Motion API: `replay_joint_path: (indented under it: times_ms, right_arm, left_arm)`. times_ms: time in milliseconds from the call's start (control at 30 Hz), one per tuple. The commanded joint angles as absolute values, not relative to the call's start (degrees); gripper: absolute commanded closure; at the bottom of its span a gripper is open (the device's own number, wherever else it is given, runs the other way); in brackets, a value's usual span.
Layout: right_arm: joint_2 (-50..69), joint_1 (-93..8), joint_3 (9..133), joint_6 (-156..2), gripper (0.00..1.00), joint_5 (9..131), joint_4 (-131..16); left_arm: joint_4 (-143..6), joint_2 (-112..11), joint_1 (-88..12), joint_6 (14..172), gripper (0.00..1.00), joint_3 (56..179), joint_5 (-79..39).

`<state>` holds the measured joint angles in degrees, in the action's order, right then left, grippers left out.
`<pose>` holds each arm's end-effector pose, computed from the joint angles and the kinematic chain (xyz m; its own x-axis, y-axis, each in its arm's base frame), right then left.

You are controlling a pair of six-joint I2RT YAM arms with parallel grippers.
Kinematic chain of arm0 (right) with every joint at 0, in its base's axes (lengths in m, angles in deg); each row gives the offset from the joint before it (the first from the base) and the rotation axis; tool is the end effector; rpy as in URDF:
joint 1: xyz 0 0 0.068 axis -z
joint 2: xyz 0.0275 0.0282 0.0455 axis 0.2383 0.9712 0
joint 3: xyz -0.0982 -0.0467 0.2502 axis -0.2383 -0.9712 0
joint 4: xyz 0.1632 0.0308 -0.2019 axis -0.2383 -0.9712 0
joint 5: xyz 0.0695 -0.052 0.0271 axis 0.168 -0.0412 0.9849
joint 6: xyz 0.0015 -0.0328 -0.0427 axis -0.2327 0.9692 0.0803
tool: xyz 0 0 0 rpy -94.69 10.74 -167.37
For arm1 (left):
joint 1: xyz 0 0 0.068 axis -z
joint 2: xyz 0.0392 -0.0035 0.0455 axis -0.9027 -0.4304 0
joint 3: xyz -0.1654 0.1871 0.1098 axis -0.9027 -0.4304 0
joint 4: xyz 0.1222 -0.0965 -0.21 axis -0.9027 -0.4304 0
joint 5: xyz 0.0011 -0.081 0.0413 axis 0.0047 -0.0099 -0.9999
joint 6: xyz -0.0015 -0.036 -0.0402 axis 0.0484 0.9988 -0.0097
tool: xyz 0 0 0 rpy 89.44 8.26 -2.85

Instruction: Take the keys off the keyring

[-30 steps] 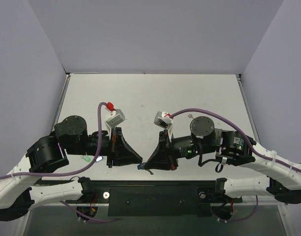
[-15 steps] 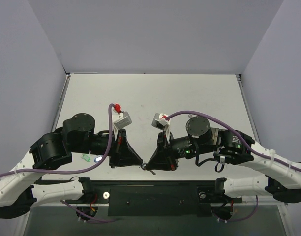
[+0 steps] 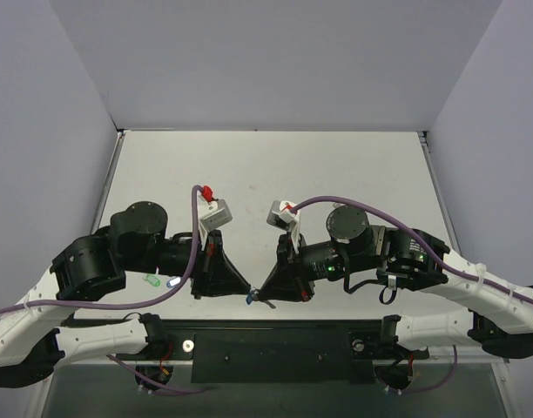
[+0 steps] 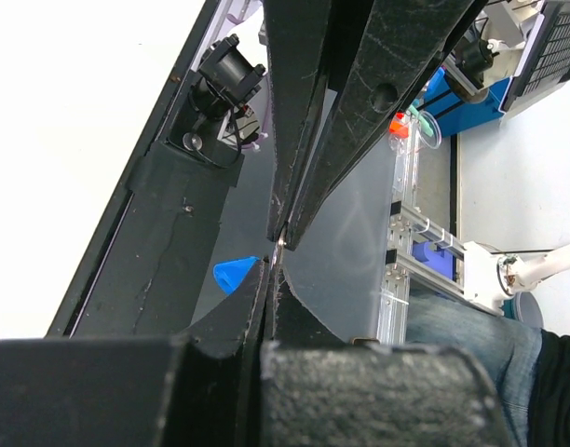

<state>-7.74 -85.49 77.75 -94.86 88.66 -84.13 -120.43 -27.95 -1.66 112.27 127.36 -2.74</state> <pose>0.0542 0.2145 0.4691 -0.4524 -0.1850 -0.8724 -0.8804 -0.0637 0.4700 0.0518 -0.1345 0.4581 -0.6425 0.2394 -0.7279 0.7663 0.2039 -0.6093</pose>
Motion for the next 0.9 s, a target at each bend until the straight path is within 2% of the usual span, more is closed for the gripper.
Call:
replay_joint_path:
  times_ms: [0,133,300,600,867]
  right_arm:
    - [-7.2,-85.5,79.4,-94.0,1.0,85.5,-82.1]
    - [-7.5,-85.5,79.3,-94.1,1.0,85.3,-82.0]
    - [-7.6,-85.7,79.3,-94.1,1.0,85.0,-81.9]
    - [-7.5,-85.9,79.4,-94.2,1.0,84.3,-81.6]
    - [-8.4,-85.9,76.9,-94.8,1.0,81.1,-80.1]
  left_arm:
    - [-117.6,-26.3,-1.4,113.9,0.96,127.4,-1.5]
    - [-116.5,-25.8,-1.4,114.5,0.91,127.1,-2.2]
    - [-114.9,-24.8,-1.4,115.2,0.81,126.6,-3.1]
    - [-113.7,-23.5,-1.4,115.9,0.84,125.7,-4.7]
    - [-113.1,-19.1,-1.4,117.8,0.84,121.0,-13.6]
